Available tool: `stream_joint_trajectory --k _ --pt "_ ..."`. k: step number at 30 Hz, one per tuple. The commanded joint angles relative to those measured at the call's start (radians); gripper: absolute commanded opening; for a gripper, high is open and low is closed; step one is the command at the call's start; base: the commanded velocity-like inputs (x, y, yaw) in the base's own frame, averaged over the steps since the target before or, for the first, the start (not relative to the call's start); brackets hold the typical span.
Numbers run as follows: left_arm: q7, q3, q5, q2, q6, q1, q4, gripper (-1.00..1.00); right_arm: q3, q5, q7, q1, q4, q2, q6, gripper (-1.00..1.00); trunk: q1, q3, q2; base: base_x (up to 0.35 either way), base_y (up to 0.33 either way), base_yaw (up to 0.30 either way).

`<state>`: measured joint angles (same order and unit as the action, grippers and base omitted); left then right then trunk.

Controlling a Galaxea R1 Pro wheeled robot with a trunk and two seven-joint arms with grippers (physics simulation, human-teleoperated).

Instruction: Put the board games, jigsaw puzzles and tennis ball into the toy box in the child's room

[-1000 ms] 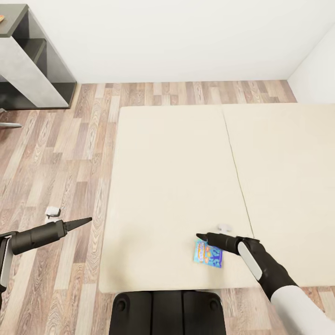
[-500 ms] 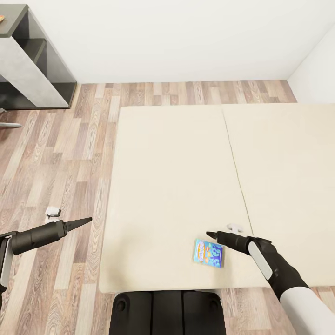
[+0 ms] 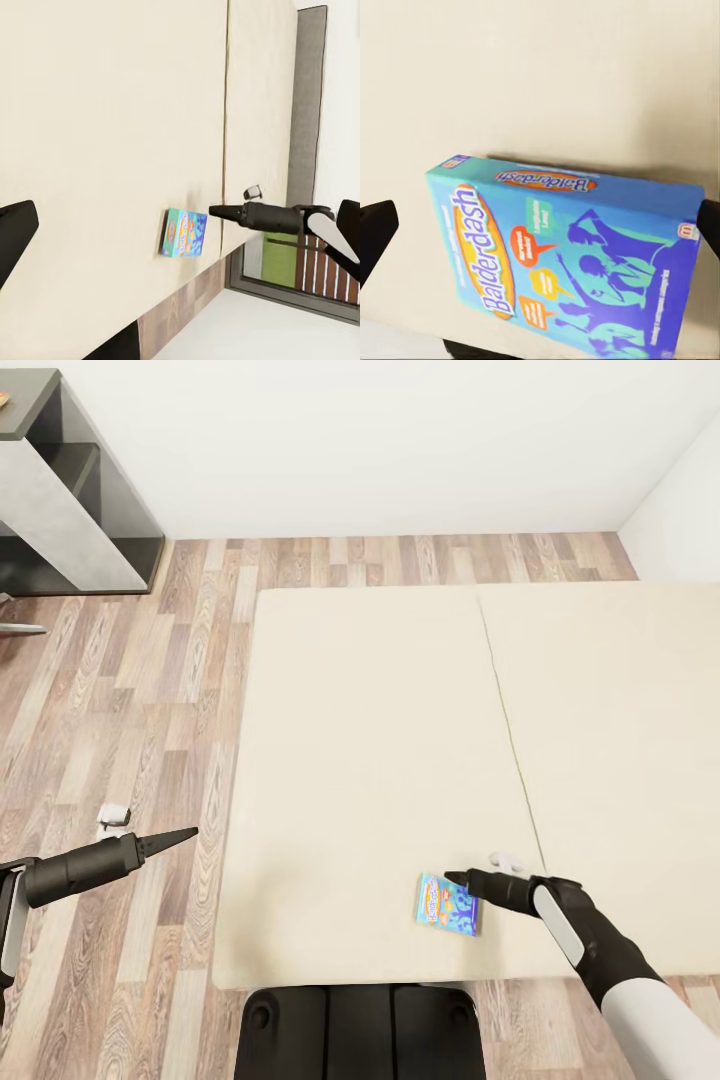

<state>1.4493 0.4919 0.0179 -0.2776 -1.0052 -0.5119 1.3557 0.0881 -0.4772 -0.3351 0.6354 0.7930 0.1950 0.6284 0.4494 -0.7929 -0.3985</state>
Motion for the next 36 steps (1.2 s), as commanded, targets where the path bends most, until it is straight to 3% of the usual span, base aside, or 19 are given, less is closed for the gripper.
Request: stream_joint_trajectory --k 1,26,36 --pt "0.005 0.0 0.002 0.0 -0.01 0.0 0.0 1.0 0.002 -0.002 0.0 0.001 -0.006 0.001 0.011 1.0 0.001 -0.001 -0.002 0.0 0.0 0.0" --pt "0.005 0.0 0.003 0.0 -0.01 0.0 0.0 1.0 -0.001 -0.001 0.001 0.001 -0.037 0.004 0.042 1.0 0.001 -0.001 -0.002 0.0 0.0 0.0" --pt "0.005 0.0 0.004 0.0 -0.01 0.0 0.0 1.0 0.0 -0.001 0.001 0.001 -0.038 0.027 0.042 1.0 0.001 -0.001 -0.002 0.0 0.0 0.0"
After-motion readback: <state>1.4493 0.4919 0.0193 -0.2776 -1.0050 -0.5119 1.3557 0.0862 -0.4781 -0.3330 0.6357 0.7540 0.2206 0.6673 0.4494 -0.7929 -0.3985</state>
